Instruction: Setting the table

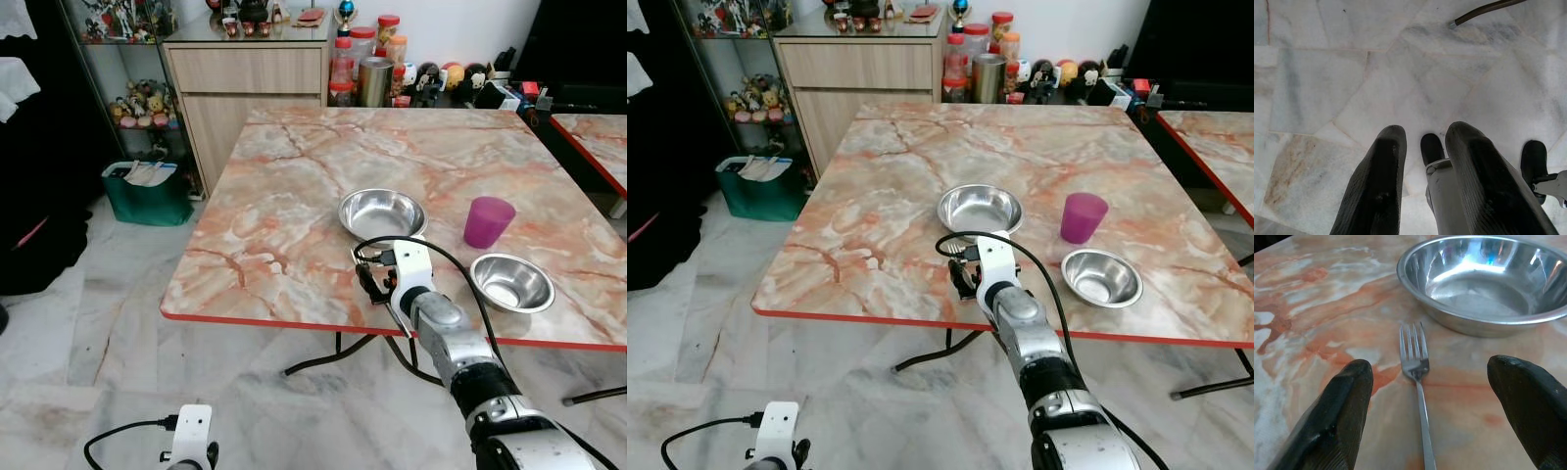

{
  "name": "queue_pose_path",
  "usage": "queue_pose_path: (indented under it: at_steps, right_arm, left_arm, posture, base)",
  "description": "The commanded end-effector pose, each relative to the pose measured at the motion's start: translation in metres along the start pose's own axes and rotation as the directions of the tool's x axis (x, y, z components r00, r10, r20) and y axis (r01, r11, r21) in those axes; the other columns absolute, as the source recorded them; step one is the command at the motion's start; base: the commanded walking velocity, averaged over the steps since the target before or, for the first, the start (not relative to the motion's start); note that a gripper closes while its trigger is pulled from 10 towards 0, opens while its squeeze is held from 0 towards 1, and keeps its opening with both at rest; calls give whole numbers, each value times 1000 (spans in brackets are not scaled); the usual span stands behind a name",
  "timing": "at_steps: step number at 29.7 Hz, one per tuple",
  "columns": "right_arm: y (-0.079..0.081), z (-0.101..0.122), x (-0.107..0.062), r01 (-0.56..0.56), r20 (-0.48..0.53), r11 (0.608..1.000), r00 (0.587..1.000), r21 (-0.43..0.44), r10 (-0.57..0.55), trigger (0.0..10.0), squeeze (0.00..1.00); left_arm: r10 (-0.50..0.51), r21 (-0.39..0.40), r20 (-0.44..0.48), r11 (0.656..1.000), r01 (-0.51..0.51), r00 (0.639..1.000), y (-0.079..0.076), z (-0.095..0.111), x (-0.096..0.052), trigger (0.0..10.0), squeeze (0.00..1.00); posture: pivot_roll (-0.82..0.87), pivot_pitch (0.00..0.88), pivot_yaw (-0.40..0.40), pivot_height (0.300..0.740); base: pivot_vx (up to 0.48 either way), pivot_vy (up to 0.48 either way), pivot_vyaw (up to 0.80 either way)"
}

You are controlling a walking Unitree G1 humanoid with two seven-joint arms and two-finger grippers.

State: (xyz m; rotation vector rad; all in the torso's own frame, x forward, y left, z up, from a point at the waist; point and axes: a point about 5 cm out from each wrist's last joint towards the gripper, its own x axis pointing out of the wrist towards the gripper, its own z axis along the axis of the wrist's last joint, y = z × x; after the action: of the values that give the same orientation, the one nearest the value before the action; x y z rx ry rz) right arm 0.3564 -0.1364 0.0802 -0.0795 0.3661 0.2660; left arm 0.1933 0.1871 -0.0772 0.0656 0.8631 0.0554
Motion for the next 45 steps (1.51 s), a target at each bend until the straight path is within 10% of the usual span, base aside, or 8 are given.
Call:
queue_pose_path:
  at_steps: [1, 45]
  right_arm:
    - [0, 5, 2, -3, 15, 1000, 1000, 3, 3, 10000, 0]
    - [-1, -23, 6, 60, -124, 995, 991, 76, -50, 10000, 0]
  left_arm:
    - [-5, 1, -11, 1000, 5, 1000, 0, -1, 0, 10000, 0]
    - [-10, -1, -15, 1000, 10, 1000, -2, -4, -1, 10000, 0]
  posture:
    - [-16, 0, 14, 740]
    - [17, 0, 8, 740]
  base:
    - [0, 0, 0]
    - [0, 0, 0]
